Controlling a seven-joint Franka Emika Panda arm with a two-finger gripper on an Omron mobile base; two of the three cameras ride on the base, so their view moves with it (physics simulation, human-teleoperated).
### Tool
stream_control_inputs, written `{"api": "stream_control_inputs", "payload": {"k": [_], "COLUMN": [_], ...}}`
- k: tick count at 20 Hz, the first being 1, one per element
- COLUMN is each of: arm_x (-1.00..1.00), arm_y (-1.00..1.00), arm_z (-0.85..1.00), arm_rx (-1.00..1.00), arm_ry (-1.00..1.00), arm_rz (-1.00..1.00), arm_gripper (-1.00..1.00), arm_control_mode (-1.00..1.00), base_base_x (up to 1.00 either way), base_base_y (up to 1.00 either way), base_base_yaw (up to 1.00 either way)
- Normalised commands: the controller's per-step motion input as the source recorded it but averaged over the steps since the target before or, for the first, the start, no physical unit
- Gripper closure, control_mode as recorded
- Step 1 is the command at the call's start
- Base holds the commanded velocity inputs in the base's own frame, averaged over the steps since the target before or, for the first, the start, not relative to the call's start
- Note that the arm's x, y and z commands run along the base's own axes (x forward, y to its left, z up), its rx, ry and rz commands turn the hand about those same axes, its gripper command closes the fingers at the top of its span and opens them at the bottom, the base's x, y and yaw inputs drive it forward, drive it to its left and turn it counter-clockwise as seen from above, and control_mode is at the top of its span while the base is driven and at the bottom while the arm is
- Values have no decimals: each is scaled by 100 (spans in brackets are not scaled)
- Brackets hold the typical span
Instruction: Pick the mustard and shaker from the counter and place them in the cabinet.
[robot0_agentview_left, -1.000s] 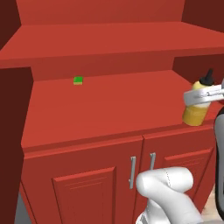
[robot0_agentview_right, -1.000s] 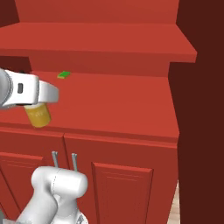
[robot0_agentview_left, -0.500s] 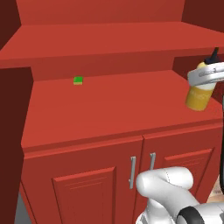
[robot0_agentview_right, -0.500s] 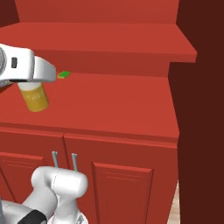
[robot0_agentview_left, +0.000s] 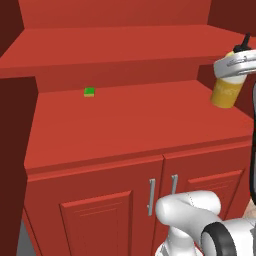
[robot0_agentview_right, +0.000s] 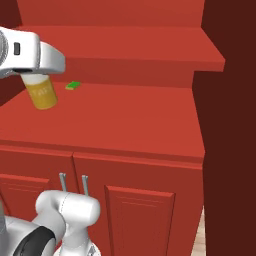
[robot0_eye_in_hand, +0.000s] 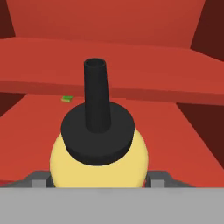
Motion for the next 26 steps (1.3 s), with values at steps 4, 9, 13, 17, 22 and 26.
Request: {"api": "stream_control_inputs", "payload": {"k": [4, 9, 13, 17, 22, 26], "arm_x": [45, 35, 22, 23, 33, 30], "arm_y": [0, 0, 0, 0, 0, 0], "arm_z": [15, 17, 21, 16, 4, 6], "arm_rx": [0, 0, 0, 0, 0, 0], "arm_ry": [-6, -5, -5, -5, -5, -6], "arm_rz": [0, 0, 0, 0, 0, 0], "arm_gripper": [100, 100, 100, 100, 100, 100], "arm_control_mode": [-100, -100, -100, -100, -100, -100], "base_base_x": [0, 0, 0, 0, 0, 0], "base_base_y": [0, 0, 0, 0, 0, 0], "base_base_yaw": [0, 0, 0, 0, 0, 0]}}
